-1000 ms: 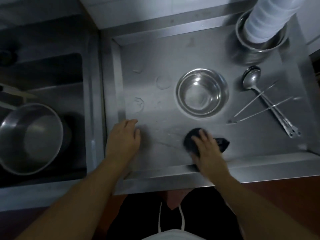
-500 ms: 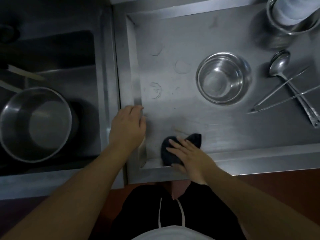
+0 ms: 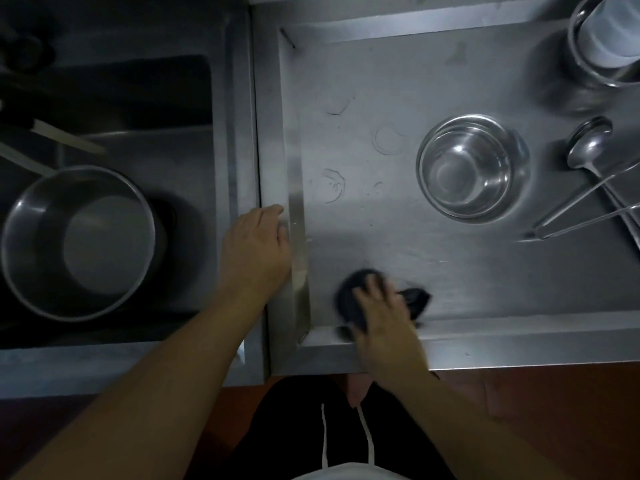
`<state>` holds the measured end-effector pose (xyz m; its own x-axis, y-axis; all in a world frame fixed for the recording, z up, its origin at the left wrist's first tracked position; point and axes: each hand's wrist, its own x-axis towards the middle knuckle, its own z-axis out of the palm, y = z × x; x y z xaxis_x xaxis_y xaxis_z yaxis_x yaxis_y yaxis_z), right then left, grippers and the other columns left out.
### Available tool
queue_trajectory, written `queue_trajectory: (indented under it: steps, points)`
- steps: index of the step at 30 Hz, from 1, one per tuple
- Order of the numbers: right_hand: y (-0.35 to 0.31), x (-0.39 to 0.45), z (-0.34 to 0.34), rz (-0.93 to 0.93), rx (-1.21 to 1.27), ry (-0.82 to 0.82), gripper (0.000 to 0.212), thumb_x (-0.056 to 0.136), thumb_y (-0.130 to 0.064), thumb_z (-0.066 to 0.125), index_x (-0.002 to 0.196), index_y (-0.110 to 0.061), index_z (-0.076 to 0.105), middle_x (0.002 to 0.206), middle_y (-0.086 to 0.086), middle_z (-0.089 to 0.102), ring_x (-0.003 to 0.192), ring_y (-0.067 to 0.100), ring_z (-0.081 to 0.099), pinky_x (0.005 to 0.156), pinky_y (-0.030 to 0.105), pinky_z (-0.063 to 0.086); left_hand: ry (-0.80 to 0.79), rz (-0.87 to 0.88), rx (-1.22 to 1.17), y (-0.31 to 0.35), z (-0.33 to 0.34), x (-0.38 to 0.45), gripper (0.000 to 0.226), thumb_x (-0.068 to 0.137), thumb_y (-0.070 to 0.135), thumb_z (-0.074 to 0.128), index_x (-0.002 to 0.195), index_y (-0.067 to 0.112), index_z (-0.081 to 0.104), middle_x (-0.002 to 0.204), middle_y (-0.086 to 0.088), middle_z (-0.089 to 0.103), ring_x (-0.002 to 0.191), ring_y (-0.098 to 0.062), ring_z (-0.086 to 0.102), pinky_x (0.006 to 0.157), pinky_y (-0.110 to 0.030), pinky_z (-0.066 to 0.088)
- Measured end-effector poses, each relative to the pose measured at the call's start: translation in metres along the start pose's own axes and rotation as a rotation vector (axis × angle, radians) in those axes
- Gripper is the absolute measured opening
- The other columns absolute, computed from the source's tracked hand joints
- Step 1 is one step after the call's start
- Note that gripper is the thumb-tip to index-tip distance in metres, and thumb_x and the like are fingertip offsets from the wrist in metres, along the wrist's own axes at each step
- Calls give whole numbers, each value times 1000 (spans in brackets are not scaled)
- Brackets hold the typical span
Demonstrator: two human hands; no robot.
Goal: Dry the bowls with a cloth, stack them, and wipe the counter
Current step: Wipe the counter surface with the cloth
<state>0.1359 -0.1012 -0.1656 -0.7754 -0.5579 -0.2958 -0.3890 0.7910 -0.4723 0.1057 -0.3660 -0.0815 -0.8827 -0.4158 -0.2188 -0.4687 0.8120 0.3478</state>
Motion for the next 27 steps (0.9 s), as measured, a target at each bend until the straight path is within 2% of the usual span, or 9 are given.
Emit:
queue_trajectory:
  steps: [3,5,7,9,13,15,18,23,27]
  points:
    - [-24,24,19,-346,-96,-109,61,103,-44,54,158,-20,47,172,4,29,160,33,20,127,53,27,46,-52,35,-11,-2,-6,38,105,13,52,141,7,60,132,-15,65,121,-35,60,102,-48,45]
    - [-23,51,15,-429,-128,-165,65,102,-42,47,163,-23,36,175,2,20,163,28,10,131,47,15,54,-58,43,-18,-3,-7,37,104,11,53,139,6,61,132,-15,66,120,-36,60,101,-47,44]
    - [-18,85,2,-447,-114,-165,65,103,-37,45,165,-23,34,175,3,20,162,28,11,131,46,11,57,-54,43,-25,-4,-7,35,103,11,54,137,7,62,131,-15,66,119,-34,60,101,-46,45]
    - [-22,133,-14,-379,-78,-104,62,105,-40,46,163,-19,37,173,7,25,161,32,17,131,51,15,66,-52,40,-30,-5,-7,33,104,12,52,135,9,62,129,-13,65,117,-31,60,100,-43,44]
    - [-70,237,-35,-23,166,-44,68,109,-43,48,167,-21,22,176,7,15,162,34,7,131,48,3,106,-55,37,-32,-10,-11,29,102,10,54,130,10,64,121,-11,66,109,-29,60,94,-36,40]
    - [-88,260,-35,67,283,-37,68,109,-46,45,167,-24,20,176,5,14,162,33,5,130,50,3,114,-45,34,-33,-14,-10,30,103,10,54,131,10,64,122,-11,66,110,-29,60,94,-38,41]
    - [-93,235,-27,-3,304,-21,63,106,-45,52,163,-27,32,176,5,18,162,33,8,131,53,7,105,-49,34,-35,-18,-6,33,103,13,52,134,11,63,126,-10,64,113,-28,58,95,-42,43]
    - [-70,132,-6,-455,153,-235,60,93,-33,70,150,-23,55,173,5,27,161,39,9,126,65,20,100,-26,30,-30,-22,2,28,102,12,54,128,9,65,121,-12,64,109,-33,59,93,-43,44]
    - [-44,34,6,-564,104,-358,54,98,-51,58,148,-32,54,174,-8,22,164,26,4,130,54,16,83,1,5,-19,-22,6,31,101,8,55,129,7,66,124,-12,64,114,-32,59,98,-43,43]
